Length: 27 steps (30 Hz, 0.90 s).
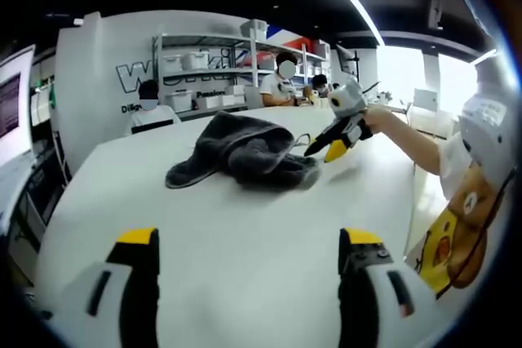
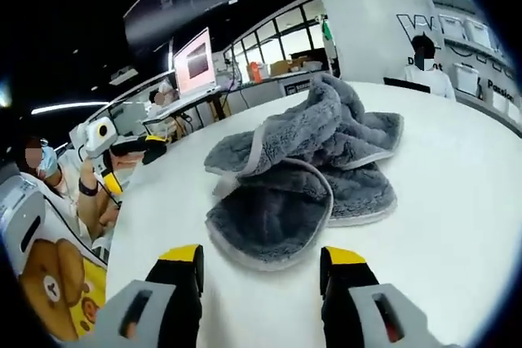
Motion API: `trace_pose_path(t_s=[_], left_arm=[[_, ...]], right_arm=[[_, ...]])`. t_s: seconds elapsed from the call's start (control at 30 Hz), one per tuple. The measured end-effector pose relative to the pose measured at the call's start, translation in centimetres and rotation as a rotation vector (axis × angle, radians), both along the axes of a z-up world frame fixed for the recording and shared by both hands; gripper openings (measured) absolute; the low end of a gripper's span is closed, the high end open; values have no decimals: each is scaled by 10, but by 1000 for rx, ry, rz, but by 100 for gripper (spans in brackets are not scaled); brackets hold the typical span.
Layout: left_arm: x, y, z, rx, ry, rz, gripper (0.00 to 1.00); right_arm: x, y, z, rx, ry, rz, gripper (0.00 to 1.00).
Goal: Fold the towel on the table until its edges align and the towel forms a compact rectangular stack.
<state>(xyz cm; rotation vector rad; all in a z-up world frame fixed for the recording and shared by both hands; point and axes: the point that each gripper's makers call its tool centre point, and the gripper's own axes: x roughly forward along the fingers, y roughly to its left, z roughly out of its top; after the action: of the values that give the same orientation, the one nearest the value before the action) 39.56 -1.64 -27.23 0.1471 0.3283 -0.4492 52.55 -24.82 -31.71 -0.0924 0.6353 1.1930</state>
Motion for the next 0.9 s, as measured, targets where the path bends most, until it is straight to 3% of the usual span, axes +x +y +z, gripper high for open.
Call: trace_pose_path(t_s=[0.17,0.9], left_arm=[[-2,0,0,-2,-2,2,96],[-4,5,0,-7,-6,13,96]], right_arm=[[2,0,2,56,53,-33,52],[9,3,-7,104,118,-87,32]])
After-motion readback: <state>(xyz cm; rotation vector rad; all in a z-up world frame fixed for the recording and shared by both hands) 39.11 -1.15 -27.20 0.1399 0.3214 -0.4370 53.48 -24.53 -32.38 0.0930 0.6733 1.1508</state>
